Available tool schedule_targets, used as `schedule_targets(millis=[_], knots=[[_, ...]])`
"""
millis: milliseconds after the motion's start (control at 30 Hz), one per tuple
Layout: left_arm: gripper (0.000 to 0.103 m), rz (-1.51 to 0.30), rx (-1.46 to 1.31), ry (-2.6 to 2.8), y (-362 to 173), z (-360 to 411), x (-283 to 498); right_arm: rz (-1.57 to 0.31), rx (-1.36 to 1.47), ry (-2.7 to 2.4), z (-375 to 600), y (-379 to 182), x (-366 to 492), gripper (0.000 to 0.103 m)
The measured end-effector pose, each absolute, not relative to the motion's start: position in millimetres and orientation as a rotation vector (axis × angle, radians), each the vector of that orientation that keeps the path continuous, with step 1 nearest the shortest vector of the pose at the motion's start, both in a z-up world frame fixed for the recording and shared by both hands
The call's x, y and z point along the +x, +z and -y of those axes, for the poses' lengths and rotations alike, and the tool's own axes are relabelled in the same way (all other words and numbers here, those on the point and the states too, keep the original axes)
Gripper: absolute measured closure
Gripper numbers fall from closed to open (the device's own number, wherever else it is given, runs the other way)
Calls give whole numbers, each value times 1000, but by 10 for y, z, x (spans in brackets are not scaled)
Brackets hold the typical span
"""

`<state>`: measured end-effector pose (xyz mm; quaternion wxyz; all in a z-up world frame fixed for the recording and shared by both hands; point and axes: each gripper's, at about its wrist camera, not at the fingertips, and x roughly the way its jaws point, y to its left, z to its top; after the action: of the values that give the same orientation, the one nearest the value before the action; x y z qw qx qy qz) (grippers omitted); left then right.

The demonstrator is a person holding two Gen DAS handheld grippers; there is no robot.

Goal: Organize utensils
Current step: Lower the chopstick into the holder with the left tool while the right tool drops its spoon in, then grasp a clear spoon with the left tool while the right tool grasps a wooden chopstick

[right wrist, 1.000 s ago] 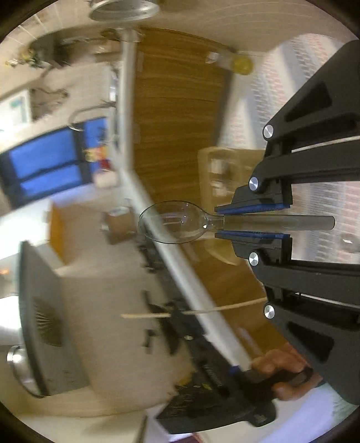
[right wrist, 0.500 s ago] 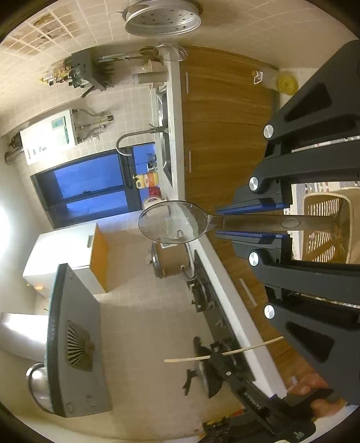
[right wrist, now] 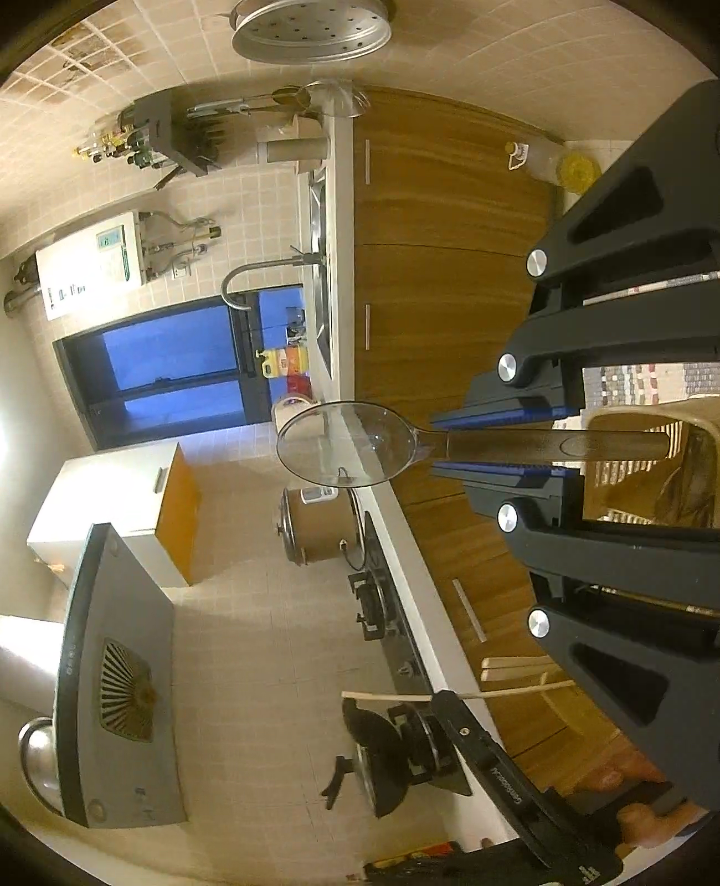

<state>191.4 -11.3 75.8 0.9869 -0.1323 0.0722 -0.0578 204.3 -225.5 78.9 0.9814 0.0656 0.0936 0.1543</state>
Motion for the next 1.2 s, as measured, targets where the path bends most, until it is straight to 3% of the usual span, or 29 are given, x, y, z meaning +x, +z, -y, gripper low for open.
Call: schedule_targets(millis=[533, 667, 767, 900, 1200], knots=[[97, -211, -220, -134, 711, 34, 1481, -282, 87, 325, 2264, 786, 1627, 91], [83, -222, -247, -153, 786, -54, 1237, -302, 104, 322, 2368, 856, 1411, 87], [80, -232, -261, -163, 815, -106, 1005, -316, 107, 313, 2441, 901, 1202, 82], [59, -283, -273, -198, 801, -116, 754, -420, 124, 316, 2510, 871, 981, 73], [58, -619, -281, -300, 394, -53, 393, -776, 121, 339, 2497, 540, 576, 70]])
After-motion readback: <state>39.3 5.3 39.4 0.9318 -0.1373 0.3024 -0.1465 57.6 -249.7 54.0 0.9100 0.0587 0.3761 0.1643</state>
